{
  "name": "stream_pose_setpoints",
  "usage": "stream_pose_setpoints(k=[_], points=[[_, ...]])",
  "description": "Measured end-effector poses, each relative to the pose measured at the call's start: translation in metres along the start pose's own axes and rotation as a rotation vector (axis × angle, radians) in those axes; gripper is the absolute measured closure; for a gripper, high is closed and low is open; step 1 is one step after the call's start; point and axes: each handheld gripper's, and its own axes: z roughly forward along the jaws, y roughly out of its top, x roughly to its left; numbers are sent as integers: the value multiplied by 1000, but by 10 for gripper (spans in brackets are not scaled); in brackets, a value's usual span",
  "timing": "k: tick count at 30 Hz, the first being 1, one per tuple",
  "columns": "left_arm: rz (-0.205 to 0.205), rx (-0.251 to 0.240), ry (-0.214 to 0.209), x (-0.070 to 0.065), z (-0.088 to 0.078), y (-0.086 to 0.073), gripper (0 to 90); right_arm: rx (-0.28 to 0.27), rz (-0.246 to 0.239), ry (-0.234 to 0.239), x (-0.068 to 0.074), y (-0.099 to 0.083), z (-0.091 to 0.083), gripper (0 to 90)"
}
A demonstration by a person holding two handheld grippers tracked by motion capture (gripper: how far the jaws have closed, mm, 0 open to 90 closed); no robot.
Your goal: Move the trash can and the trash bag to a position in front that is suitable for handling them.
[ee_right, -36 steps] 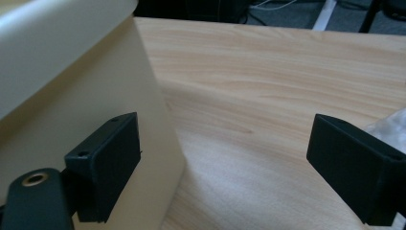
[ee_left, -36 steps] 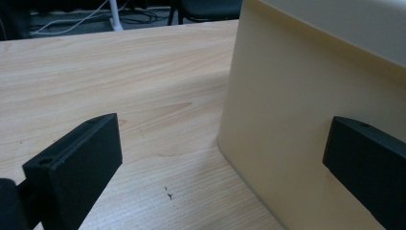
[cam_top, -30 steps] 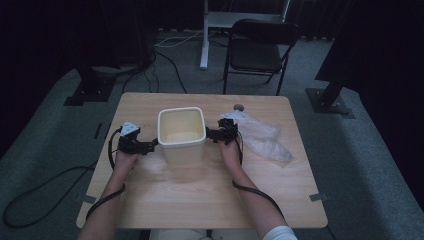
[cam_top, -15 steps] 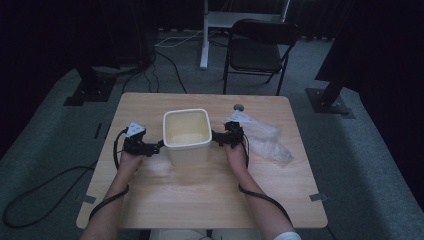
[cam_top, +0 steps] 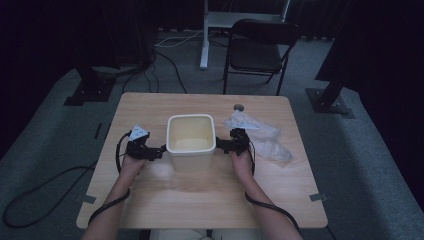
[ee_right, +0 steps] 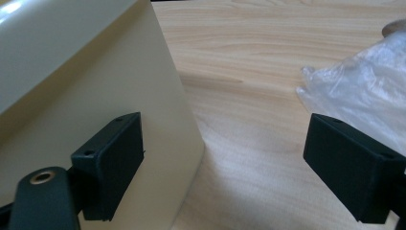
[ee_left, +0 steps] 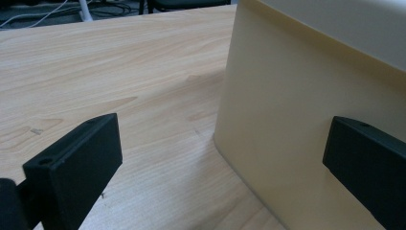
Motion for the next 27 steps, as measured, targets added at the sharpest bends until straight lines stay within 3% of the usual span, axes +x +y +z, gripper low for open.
stream_pose_setpoints(k=[6,27], points=[[23,17,-14,-10,-8,-3,4,-5,4,19,3,-9,-13,132],[36,35,-59,-42,-22,-14,4,6,1,30,4,-29,-51,133]])
